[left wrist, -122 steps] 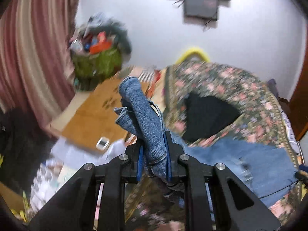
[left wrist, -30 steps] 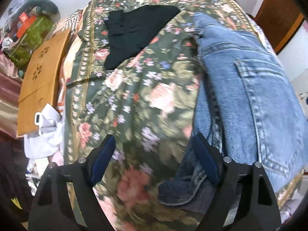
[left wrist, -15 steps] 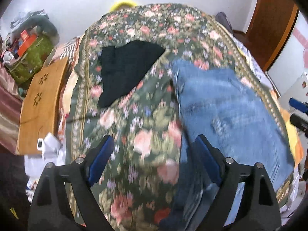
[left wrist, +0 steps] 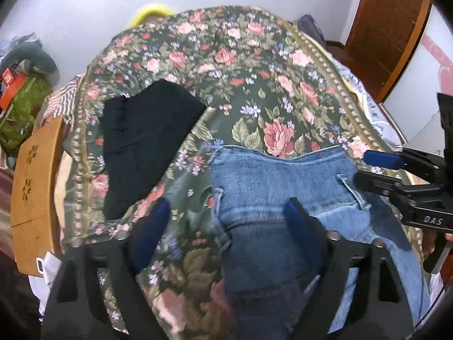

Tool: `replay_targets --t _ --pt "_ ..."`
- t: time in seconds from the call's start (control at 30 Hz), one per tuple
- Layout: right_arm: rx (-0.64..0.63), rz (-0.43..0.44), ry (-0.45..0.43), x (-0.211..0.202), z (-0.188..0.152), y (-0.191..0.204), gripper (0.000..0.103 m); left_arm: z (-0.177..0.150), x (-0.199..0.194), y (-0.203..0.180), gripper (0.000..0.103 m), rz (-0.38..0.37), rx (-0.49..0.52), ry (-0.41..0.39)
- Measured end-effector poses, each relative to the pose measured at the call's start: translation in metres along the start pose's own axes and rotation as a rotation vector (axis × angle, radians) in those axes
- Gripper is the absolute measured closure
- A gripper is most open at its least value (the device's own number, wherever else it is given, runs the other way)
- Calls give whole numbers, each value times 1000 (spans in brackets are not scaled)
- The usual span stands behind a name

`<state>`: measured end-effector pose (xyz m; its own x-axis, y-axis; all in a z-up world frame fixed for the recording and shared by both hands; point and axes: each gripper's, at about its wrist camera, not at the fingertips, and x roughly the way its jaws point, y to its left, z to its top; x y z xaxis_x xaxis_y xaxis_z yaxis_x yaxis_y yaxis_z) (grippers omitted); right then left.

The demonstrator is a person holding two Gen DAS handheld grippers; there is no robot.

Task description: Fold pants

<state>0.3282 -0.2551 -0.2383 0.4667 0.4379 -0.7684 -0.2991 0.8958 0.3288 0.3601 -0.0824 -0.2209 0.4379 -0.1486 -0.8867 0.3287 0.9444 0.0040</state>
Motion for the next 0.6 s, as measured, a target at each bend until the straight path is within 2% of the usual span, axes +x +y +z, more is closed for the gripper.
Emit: replay_targets --t 0.1,0.13,0.3,0.37,0.47,0.6 --pt "-4 40 51 21 2 -2 68 -1 16 -11 47 -14 34 16" --pt "-6 54 54 24 1 -2 75 -2 20 -15 49 -9 51 12" --pt "-87 9 11 24 -7 5 84 1 35 -15 50 6 51 2" --pt "-93 -16 10 25 -10 6 85 1 46 -13 50 63 39 7" --pt "-96 -32 13 25 -6 5 85 5 47 -5 50 30 13 17" --pt "-94 -85 9 10 1 8 82 9 20 -4 51 93 38 -30"
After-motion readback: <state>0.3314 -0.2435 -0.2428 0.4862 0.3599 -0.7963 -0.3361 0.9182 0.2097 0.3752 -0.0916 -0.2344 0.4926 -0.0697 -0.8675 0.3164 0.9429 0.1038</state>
